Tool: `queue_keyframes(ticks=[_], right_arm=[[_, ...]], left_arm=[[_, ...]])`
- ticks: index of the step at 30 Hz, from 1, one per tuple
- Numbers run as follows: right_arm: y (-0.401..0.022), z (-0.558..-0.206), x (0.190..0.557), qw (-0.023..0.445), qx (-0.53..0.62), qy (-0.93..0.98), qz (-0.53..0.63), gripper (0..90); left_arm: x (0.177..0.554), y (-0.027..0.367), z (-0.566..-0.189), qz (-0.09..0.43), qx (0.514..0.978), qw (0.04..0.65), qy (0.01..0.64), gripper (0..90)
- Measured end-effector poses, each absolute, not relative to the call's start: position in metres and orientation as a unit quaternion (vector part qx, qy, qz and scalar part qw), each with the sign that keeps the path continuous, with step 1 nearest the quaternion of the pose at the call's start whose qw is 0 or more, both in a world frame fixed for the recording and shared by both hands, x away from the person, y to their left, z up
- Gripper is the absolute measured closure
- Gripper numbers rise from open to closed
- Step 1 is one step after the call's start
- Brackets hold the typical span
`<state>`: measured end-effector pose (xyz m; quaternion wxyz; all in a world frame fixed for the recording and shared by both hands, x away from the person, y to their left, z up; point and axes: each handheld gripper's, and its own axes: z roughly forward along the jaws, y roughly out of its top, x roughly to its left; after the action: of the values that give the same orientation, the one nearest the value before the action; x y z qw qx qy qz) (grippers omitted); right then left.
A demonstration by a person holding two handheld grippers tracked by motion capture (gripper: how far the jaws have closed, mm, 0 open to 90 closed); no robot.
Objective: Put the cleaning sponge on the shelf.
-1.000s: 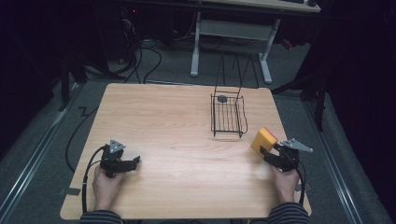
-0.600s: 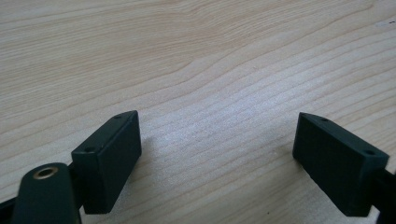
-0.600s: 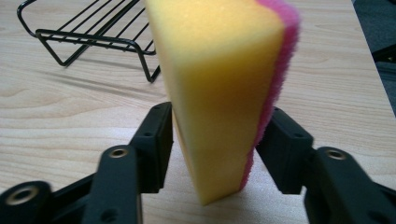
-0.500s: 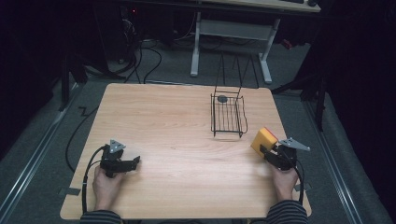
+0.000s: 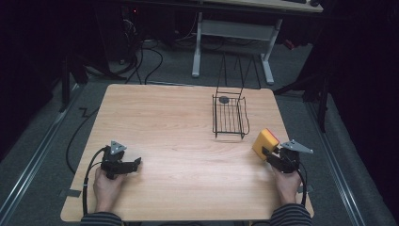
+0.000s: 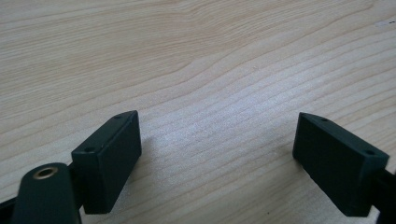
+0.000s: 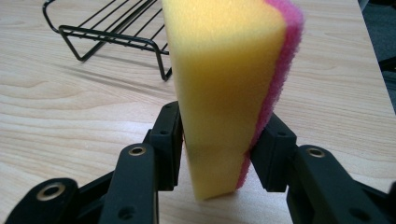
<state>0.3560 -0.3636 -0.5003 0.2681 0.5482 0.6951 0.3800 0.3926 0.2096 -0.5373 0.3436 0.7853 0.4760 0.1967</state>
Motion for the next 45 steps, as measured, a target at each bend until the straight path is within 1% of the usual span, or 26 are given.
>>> queue_keyframes(ticks=[3,25,36,45], right_arm=[[-0.364,-0.497,0.353,0.258,0.550,0.695,0.386,58.4],[-0.355,-0.463,0.337,0.273,0.518,0.699,0.411,57.1],[-0.341,-0.447,0.341,0.274,0.498,0.709,0.416,57.1],[-0.328,-0.433,0.354,0.270,0.481,0.722,0.418,57.2]], left_arm=[[0.393,0.210,-0.537,0.197,0.785,0.344,0.476,15.9],[0.393,0.210,-0.537,0.197,0.785,0.343,0.476,15.9],[0.393,0.210,-0.537,0.197,0.785,0.343,0.476,15.9],[0.393,0.209,-0.537,0.198,0.785,0.344,0.476,15.9]])
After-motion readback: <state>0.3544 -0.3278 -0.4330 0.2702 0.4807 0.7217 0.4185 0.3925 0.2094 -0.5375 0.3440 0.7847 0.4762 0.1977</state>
